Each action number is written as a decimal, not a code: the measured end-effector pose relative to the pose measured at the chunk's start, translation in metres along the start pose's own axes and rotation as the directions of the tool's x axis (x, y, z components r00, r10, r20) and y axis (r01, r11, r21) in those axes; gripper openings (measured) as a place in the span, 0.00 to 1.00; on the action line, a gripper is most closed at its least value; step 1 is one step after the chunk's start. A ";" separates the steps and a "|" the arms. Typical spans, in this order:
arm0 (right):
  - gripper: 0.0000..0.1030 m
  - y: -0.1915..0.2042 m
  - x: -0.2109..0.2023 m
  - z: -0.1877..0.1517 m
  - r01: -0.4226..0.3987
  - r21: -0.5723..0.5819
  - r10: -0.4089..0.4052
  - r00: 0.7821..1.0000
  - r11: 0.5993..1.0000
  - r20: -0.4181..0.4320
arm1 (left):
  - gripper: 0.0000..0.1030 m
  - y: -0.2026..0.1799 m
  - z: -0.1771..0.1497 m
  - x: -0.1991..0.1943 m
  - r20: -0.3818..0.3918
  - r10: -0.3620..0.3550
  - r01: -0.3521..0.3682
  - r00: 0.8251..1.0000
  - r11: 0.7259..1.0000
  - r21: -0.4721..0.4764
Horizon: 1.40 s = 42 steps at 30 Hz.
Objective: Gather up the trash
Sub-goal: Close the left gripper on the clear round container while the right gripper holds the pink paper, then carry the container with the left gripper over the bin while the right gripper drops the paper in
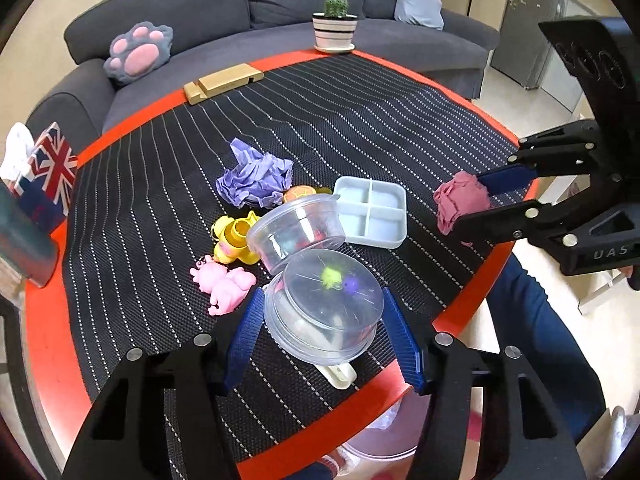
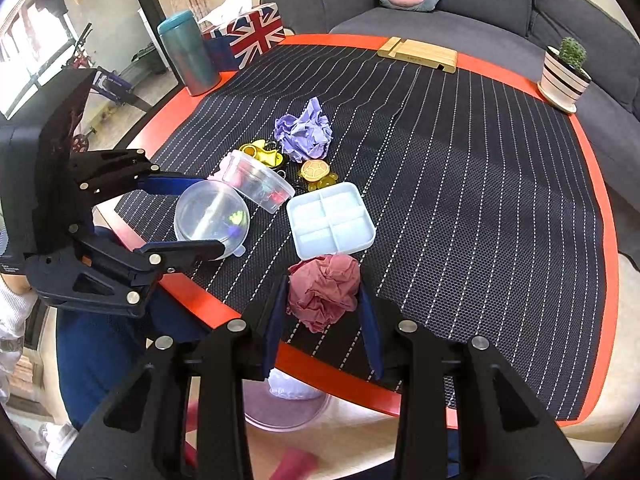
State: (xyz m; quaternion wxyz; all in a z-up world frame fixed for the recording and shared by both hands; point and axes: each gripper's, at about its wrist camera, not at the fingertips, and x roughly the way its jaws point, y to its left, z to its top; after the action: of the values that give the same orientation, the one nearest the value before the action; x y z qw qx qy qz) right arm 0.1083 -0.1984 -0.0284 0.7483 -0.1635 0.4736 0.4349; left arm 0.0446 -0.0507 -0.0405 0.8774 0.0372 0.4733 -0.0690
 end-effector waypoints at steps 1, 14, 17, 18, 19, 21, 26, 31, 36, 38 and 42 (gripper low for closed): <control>0.34 0.000 -0.001 0.000 -0.001 0.001 0.001 1.000 1.000 0.003 | 0.57 0.000 0.000 -0.002 0.004 -0.002 0.002 1.000 1.000 -0.004; 0.34 0.013 -0.027 -0.012 -0.022 -0.007 0.023 0.996 1.000 0.090 | 0.57 0.001 -0.009 -0.044 0.098 -0.021 0.027 0.995 0.998 -0.062; 0.34 0.021 -0.035 -0.019 -0.026 -0.025 0.029 0.994 0.999 0.109 | 0.57 0.000 -0.015 -0.054 0.119 -0.022 0.031 0.993 0.997 -0.075; 0.34 0.023 -0.037 -0.021 -0.026 -0.030 0.029 0.993 0.999 0.114 | 0.57 -0.001 -0.017 -0.056 0.122 -0.019 0.029 0.992 0.997 -0.077; 0.34 0.026 -0.040 -0.025 -0.031 -0.034 0.035 0.992 0.999 0.120 | 0.57 -0.003 -0.021 -0.059 0.126 -0.016 0.026 0.992 0.996 -0.080; 0.34 0.031 -0.044 -0.032 -0.046 -0.039 0.050 0.990 0.998 0.132 | 0.57 -0.007 -0.029 -0.063 0.131 -0.008 0.019 0.991 0.996 -0.082; 0.34 0.045 -0.046 -0.054 -0.065 -0.058 0.072 0.989 0.996 0.130 | 0.57 -0.014 -0.053 -0.068 0.138 -0.019 0.033 0.990 0.994 -0.101; 0.34 0.059 -0.042 -0.074 -0.079 -0.075 0.088 0.989 0.994 0.116 | 0.57 -0.023 -0.074 -0.069 0.134 -0.041 0.056 0.990 0.993 -0.108; 0.35 0.074 -0.028 -0.091 -0.114 -0.097 0.122 0.990 0.989 0.077 | 0.57 -0.029 -0.088 -0.074 0.143 -0.062 0.079 0.988 0.990 -0.113; 0.36 0.077 -0.023 -0.094 -0.137 -0.097 0.144 0.987 0.986 0.067 | 0.57 -0.030 -0.090 -0.074 0.144 -0.070 0.087 0.987 0.989 -0.117; 0.80 0.080 -0.018 -0.096 -0.152 -0.097 0.158 0.985 0.984 0.065 | 0.57 -0.031 -0.094 -0.075 0.140 -0.072 0.088 0.988 0.990 -0.114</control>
State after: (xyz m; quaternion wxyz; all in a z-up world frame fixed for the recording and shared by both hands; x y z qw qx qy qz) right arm -0.0135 -0.2254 -0.0477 0.7204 -0.1445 0.4371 0.5187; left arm -0.0781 -0.0623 -0.0297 0.9047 -0.0394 0.4170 -0.0782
